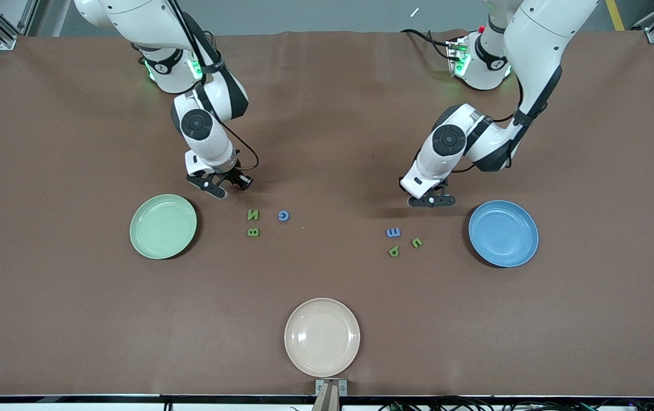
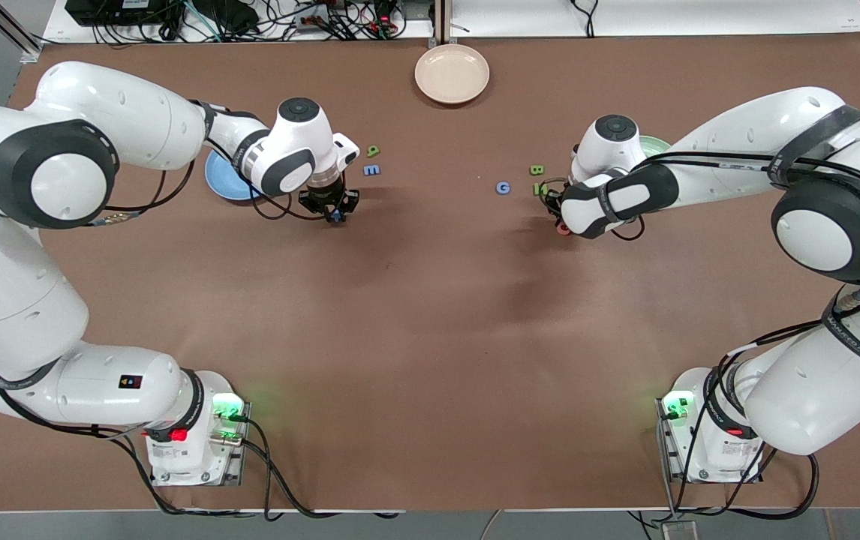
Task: Sort upper and lower case letters into plates
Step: 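Grasp the blue x with the left gripper while the right gripper grasps the Q, then drop the x into the blue plate while the right gripper drops Q in green plate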
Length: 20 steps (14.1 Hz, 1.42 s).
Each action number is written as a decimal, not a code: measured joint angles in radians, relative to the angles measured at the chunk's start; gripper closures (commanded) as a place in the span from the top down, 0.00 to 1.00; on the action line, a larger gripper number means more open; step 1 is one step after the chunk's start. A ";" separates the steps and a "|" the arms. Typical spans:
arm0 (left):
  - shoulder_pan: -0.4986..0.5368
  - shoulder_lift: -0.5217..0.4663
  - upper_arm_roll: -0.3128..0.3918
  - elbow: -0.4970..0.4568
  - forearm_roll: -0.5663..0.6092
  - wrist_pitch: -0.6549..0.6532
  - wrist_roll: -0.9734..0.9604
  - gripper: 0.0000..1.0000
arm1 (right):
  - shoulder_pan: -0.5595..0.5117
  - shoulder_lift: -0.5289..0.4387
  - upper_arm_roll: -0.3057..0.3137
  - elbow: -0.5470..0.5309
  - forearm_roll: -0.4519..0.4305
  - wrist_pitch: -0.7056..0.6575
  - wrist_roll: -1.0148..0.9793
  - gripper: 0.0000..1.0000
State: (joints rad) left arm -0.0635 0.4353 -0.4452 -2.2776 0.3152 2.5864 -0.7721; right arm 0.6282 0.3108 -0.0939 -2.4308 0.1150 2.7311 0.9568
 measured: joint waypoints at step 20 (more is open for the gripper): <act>0.464 -0.038 0.011 0.068 0.020 -0.079 0.541 0.22 | -0.423 0.072 -0.037 0.142 -0.001 -0.116 -0.665 0.03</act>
State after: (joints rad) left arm 0.4006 0.3975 -0.4344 -2.2096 0.3347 2.5073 -0.2308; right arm 0.2057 0.3831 -0.1306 -2.2886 0.1144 2.6155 0.2919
